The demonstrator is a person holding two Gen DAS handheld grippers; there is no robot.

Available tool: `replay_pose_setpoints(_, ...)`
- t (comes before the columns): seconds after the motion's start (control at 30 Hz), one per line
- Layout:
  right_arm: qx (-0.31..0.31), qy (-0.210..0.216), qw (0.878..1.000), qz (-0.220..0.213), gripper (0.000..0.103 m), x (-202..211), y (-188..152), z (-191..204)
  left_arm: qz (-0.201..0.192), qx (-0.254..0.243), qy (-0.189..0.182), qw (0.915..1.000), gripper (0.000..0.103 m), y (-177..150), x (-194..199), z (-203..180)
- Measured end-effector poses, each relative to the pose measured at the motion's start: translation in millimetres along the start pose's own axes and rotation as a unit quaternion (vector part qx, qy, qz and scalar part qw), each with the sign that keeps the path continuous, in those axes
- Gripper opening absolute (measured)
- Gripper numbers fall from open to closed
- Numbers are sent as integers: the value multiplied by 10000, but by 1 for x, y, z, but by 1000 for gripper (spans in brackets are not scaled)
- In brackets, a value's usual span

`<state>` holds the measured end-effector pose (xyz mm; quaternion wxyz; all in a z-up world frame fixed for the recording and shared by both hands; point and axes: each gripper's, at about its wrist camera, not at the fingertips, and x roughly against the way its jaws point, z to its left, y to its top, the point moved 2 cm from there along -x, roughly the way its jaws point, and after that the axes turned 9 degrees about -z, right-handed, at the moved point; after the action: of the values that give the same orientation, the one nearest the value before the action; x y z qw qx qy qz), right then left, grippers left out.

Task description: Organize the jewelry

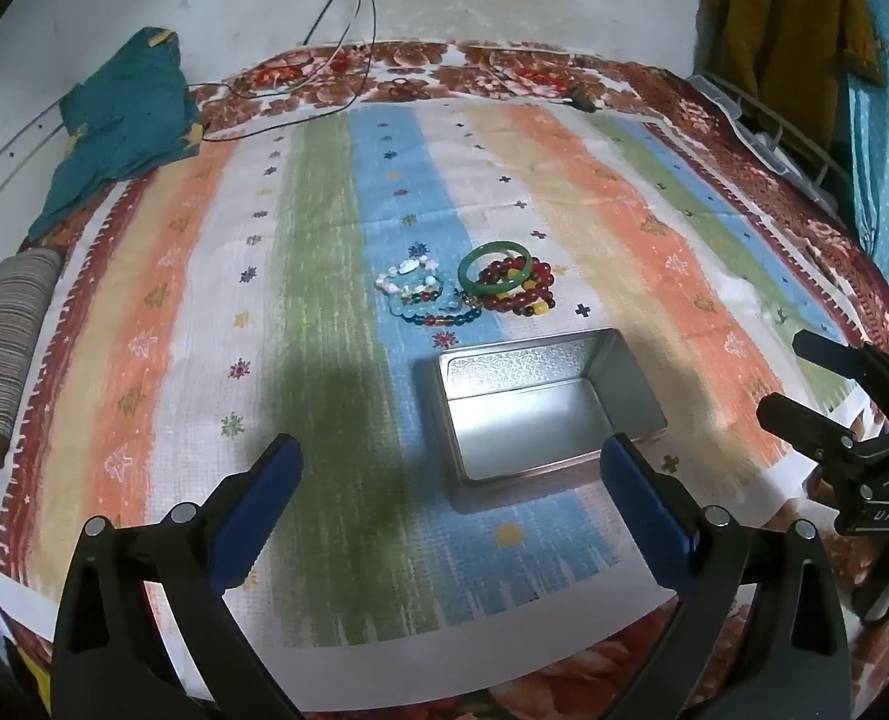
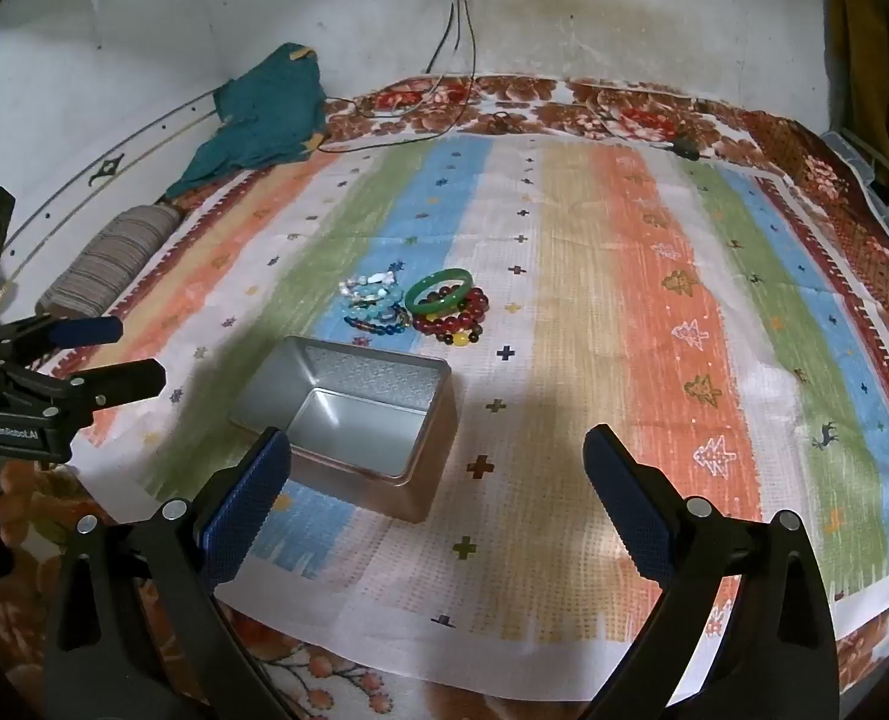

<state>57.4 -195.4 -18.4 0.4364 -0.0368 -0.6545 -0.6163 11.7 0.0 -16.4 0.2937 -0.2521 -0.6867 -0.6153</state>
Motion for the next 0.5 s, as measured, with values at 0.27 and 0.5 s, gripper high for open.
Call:
replay_pose_setpoints(0.27,-15,3,10000,3,99,0,1,-1,-2,-14,14,10000,97,0,0,0)
replay_pose_setpoints(0.5,1,-12,10000,21,99,-1,0,-1,-62,-40,81,9999,97,0,2,1)
